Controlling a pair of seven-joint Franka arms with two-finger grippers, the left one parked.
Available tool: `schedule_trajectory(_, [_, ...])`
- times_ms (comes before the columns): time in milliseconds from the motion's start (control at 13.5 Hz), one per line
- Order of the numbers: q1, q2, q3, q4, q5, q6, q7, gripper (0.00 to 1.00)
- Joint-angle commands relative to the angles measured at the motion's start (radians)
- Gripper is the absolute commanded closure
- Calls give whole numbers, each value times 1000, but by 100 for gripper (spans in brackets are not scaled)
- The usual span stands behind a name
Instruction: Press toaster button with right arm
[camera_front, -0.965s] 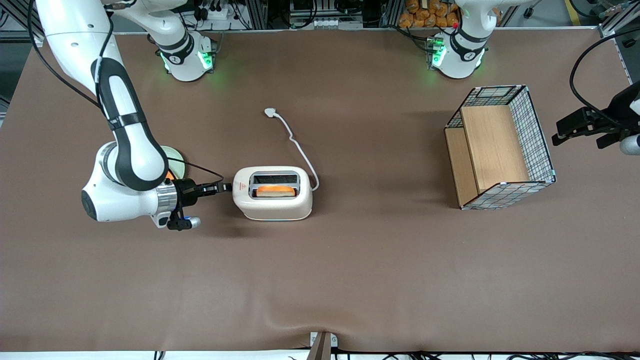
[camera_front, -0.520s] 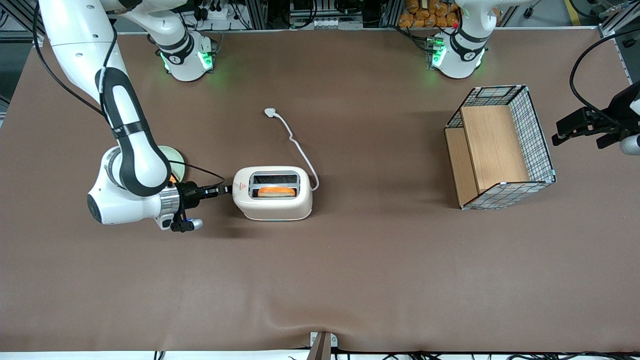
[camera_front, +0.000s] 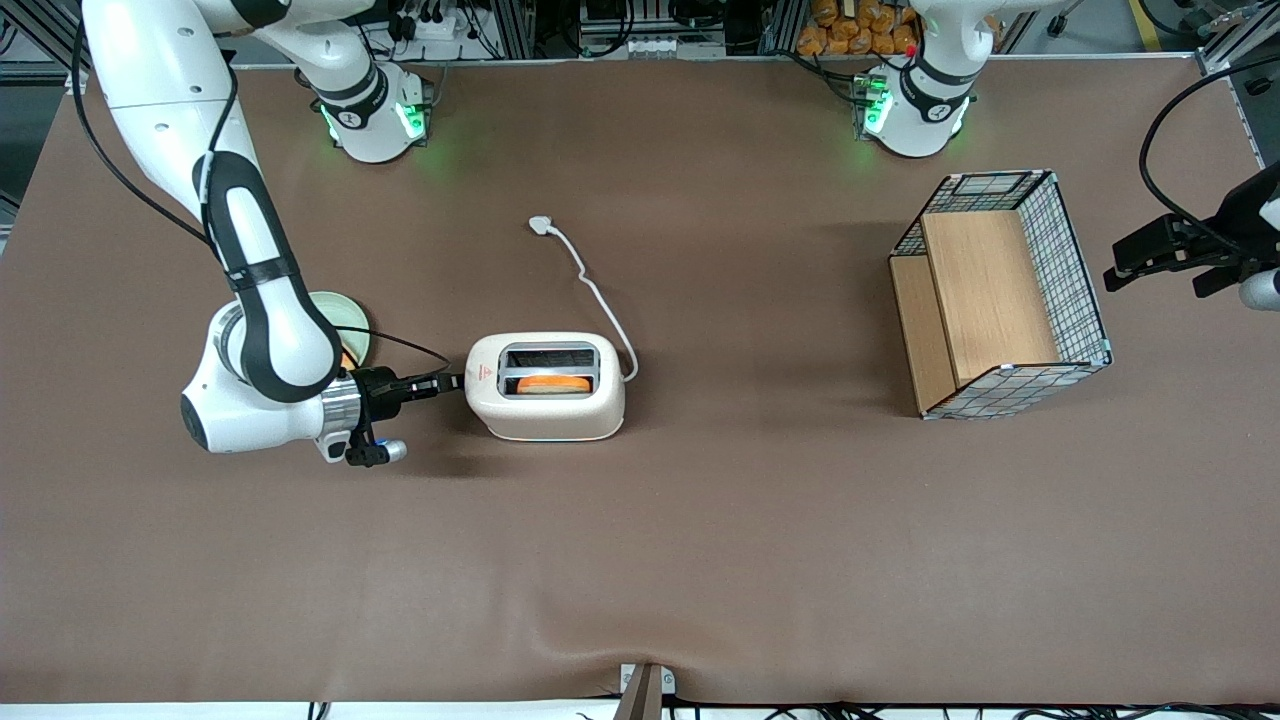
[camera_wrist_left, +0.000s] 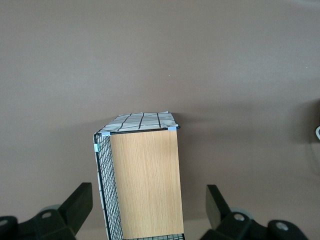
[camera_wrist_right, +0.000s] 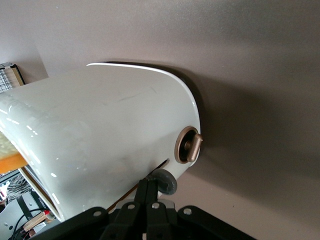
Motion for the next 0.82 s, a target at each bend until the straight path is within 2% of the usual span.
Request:
schedule_trajectory(0, [-15,33,2,0,18,12,-52,100])
schedule_trajectory(743, [-6,67,2,0,32,72,-72,100])
